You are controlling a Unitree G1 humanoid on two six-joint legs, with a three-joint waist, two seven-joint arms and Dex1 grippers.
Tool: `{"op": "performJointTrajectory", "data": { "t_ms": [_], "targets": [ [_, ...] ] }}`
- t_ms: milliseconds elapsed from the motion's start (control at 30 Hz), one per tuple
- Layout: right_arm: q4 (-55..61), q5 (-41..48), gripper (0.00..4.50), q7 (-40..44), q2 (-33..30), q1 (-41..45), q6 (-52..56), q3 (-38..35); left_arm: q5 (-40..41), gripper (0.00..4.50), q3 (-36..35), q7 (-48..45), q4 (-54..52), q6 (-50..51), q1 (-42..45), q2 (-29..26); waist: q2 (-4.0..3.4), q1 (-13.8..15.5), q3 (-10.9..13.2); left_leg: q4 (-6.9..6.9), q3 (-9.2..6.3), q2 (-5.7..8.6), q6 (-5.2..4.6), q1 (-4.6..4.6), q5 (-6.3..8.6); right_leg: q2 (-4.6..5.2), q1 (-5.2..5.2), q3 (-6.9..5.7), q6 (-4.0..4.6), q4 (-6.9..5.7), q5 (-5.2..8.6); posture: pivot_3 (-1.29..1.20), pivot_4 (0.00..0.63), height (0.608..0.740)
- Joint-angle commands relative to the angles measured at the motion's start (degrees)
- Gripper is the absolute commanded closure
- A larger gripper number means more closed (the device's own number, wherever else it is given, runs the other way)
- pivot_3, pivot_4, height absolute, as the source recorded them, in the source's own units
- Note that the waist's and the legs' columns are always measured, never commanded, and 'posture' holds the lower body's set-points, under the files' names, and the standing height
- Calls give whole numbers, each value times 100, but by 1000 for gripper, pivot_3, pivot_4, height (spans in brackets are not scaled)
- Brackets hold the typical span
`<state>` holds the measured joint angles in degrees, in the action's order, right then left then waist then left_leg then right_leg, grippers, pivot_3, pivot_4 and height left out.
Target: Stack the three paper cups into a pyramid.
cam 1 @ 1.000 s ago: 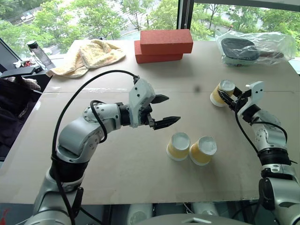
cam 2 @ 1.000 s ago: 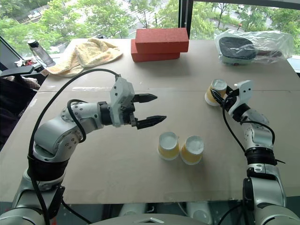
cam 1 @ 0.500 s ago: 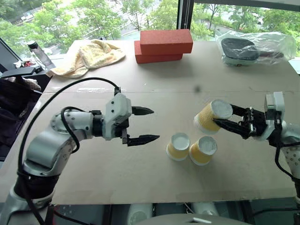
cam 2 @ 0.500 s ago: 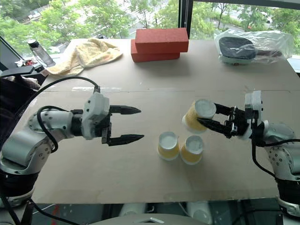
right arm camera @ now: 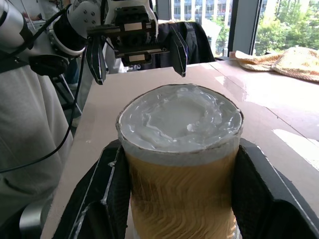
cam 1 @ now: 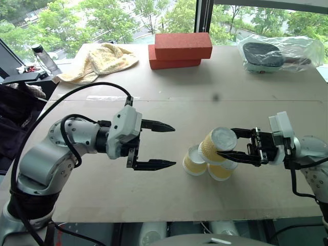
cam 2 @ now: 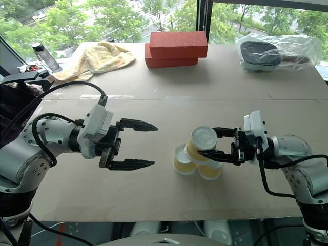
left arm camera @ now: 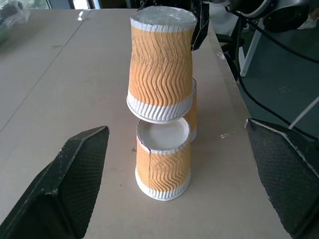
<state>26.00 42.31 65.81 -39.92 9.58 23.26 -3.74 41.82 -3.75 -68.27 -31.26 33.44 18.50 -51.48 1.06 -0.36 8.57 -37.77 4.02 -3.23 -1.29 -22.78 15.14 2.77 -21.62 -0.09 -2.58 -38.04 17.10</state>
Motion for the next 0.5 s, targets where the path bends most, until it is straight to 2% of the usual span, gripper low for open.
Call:
{"op": "performJointTrajectory", "data": {
  "t_ms": [33,100,133,300,433,500],
  "targets": [
    [200,114,1130,46,-93,57,23,-76,81,0,-25,10,-159,-21,94,-35,0,0,0,0,0,0,-1,0,0,0,0,0,0,0,0,0,150,730],
    [252,196,231,43,-145,43,72,-140,79,0,-19,2,-149,-22,95,-40,0,1,0,0,0,0,-1,0,0,0,0,0,0,0,0,0,150,730],
    [271,251,71,44,-183,36,111,-179,78,0,-17,-2,-142,-20,97,-41,0,1,0,0,0,0,-1,0,0,0,0,0,0,0,0,0,150,730],
    [355,549,71,138,-536,-288,260,-639,163,0,-70,-9,-122,18,26,-28,0,22,0,0,-1,0,-1,0,1,0,1,-1,0,0,0,0,150,730],
    [288,708,71,316,-804,-938,270,-1388,225,0,-291,91,-86,23,-379,-8,0,67,0,0,-1,-1,-2,-1,1,1,1,-1,0,2,0,0,150,730],
    [-76,449,71,443,-884,-1548,79,-1897,-328,0,-176,548,-18,70,-922,-91,1,81,-2,0,0,-2,-3,-1,2,0,1,0,0,3,0,0,150,730]
  ]
}}
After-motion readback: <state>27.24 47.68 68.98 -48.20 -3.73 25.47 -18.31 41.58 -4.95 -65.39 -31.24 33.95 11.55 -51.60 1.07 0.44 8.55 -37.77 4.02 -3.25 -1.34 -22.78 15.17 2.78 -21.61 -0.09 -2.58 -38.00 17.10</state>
